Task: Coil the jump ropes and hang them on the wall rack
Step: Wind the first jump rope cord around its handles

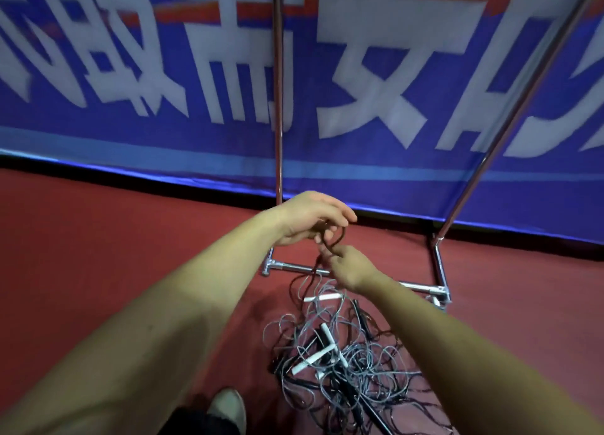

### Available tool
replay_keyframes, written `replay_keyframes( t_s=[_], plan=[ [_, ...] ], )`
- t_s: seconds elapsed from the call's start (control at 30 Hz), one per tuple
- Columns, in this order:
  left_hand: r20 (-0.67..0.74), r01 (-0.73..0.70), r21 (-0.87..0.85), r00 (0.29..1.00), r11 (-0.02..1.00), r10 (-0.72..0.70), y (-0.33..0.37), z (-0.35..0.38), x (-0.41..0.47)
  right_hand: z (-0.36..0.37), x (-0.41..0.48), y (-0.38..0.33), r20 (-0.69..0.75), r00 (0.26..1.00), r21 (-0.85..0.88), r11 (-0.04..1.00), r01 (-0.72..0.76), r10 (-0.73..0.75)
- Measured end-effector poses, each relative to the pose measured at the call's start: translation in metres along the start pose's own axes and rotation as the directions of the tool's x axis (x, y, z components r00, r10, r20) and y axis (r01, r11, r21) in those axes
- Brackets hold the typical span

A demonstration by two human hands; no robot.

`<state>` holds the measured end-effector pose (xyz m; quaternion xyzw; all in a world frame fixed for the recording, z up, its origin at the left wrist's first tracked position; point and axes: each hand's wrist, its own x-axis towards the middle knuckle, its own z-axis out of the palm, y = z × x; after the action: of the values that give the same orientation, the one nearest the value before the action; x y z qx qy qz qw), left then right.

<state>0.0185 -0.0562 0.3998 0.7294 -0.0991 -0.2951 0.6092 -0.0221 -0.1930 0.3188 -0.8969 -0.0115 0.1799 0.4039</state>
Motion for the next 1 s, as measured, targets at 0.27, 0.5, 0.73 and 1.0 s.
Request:
replay_keyframes(
  t_s=[0.27,0.5,0.73,1.0],
  plan=[
    [-0.205,-0.179,-0.284,0.971,0.942,0.123,0.068,0.010,-0.072,-0.073,-0.081,-0.091,-0.188,0.979,0.202,0.972,0.116,-0.077],
    [-0.205,-0.072,0.110,0.974,0.991,0.094,0.061,0.049,-0.072,-0.132,-0.123,-0.149,-0.244,0.966,0.374,0.910,0.179,-0.089],
    [-0.269,0.103,0.257,0.963,0.961,-0.031,0.091,0.066,-0.076,-0.195,-0.170,-0.215,-0.376,0.913,0.486,0.805,0.342,-0.160],
    [-0.373,0.115,-0.032,0.920,0.993,-0.118,0.132,0.087,-0.096,-0.234,-0.207,-0.220,-0.456,0.883,0.595,0.701,0.392,-0.107]
  ],
)
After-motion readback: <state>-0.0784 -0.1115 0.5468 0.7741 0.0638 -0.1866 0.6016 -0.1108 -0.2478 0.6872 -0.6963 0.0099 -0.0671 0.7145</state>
